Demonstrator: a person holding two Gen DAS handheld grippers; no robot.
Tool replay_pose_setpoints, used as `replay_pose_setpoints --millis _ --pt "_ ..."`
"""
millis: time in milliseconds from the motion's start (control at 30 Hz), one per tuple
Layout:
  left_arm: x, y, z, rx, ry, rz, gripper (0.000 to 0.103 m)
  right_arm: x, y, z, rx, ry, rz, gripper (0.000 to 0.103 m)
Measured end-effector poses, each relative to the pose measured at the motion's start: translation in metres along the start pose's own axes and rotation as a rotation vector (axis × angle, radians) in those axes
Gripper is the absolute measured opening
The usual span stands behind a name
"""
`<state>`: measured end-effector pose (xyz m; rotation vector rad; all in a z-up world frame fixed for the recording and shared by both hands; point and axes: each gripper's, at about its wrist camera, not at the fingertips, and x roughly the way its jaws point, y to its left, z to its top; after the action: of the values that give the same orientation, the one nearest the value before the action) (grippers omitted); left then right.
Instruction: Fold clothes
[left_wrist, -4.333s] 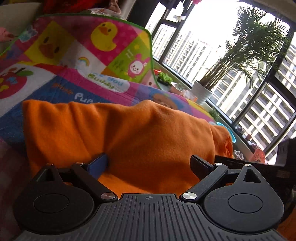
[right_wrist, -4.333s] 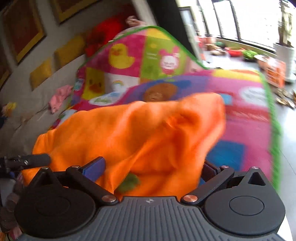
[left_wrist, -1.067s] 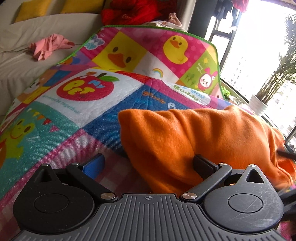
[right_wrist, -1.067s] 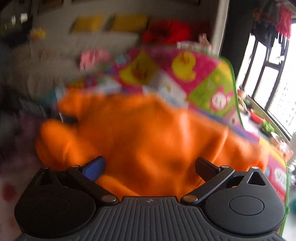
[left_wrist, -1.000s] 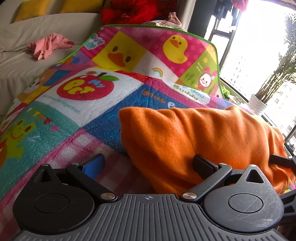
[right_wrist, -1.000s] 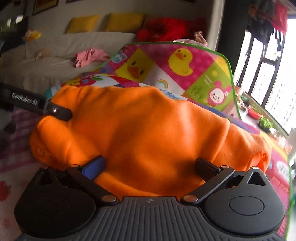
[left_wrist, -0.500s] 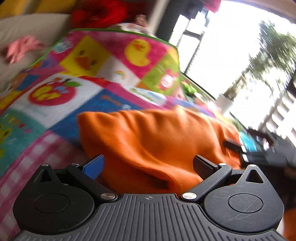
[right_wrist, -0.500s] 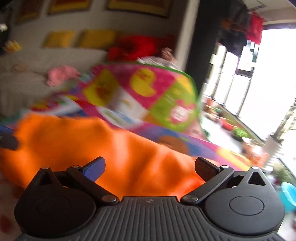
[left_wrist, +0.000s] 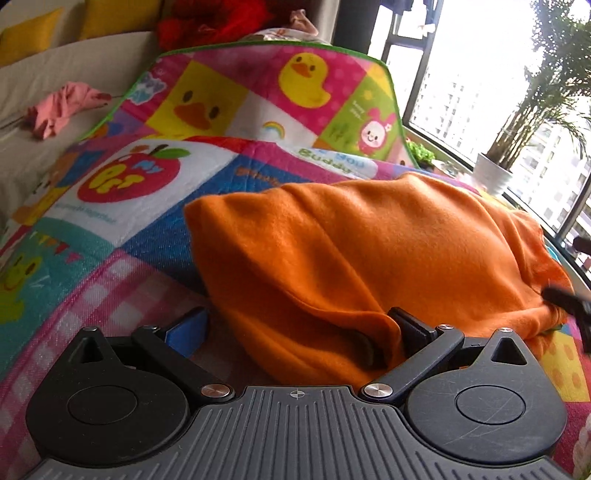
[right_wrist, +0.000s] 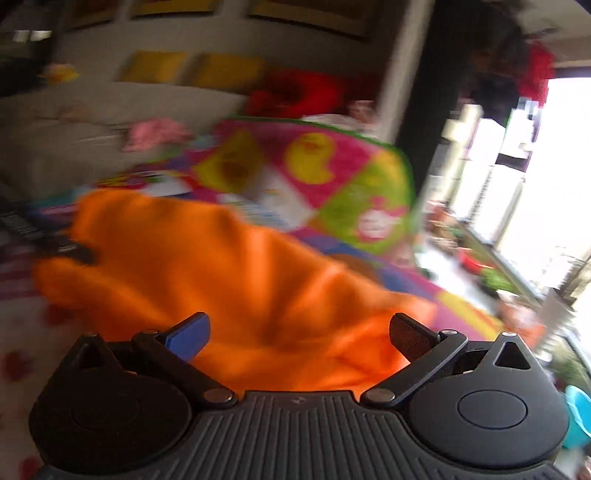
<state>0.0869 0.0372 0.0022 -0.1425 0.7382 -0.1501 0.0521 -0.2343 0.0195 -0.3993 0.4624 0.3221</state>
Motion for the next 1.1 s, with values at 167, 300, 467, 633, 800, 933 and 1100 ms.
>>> replay_pose_setpoints --millis 167,300,467,633,800,933,1100 --pt "0.002 -0.002 0.004 -0.012 -0.006 0.006 0.103 0.033 0.023 -0.003 -0.099 0.051 -0.080 0.103" --pt "0.001 0.001 0.007 -0.016 -0.011 0.020 0.103 0.044 0.022 0.010 -0.082 0.053 -0.098 0.103" --pt "0.003 0.011 0.002 -0.028 0.006 0.025 0.103 -0.004 0.030 0.023 -0.080 -0.088 -0.064 0.103" --pt "0.003 0.012 0.003 -0.053 -0.005 0.027 0.103 -0.021 0.083 0.035 -0.146 -0.121 0.141 0.103" --pt "-0.013 0.022 0.006 -0.099 -0.034 0.031 0.103 0.017 0.143 0.037 -0.224 -0.063 0.213 0.090" --pt "-0.035 0.041 0.009 -0.159 -0.082 0.043 0.103 0.042 0.151 0.040 -0.185 0.000 0.210 0.077" --pt "-0.045 0.067 0.010 -0.319 -0.059 -0.090 0.103 0.057 0.093 0.045 0.238 0.098 0.332 0.050"
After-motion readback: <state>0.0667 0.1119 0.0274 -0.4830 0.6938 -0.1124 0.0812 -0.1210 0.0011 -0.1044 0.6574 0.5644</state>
